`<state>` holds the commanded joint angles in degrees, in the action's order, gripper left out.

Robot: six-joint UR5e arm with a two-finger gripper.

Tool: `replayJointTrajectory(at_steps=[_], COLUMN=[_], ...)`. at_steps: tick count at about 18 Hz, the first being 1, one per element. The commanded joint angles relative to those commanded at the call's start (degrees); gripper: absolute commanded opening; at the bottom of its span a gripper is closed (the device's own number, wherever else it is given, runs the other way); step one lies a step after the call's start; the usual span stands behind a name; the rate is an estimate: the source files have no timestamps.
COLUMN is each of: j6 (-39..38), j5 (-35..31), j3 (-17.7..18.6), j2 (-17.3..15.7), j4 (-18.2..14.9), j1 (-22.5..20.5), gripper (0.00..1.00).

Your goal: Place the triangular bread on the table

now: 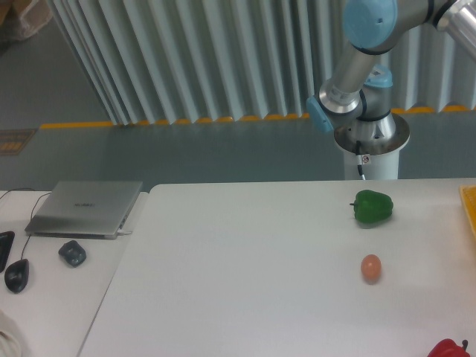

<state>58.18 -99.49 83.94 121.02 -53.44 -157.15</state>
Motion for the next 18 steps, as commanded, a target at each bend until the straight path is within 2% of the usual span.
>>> replayJointTrajectory(at_steps=[2,3,5,8,10,15,18], j6=[-0.1,-0.1,0.0,0.0,0.7,0.6,0.5], j5=[0.0,0.0,0.0,-0.1,0.1,1.8,2.0], j3=[-0.1,-0.1,-0.1,0.0,0.2,0.6,0.7], j2=[0.3,0.3,0.3,0.2,-0.3,-2.1,-2.8], j4=[0.0,0.1,0.1,0.1,-0.1,-0.8,-2.4], j1=[0.0,0.0,0.0,0.1,-0.1,-0.7,-0.7], gripper=[0.85,0.81,0.81,0.64,0.59,0.36,0.34])
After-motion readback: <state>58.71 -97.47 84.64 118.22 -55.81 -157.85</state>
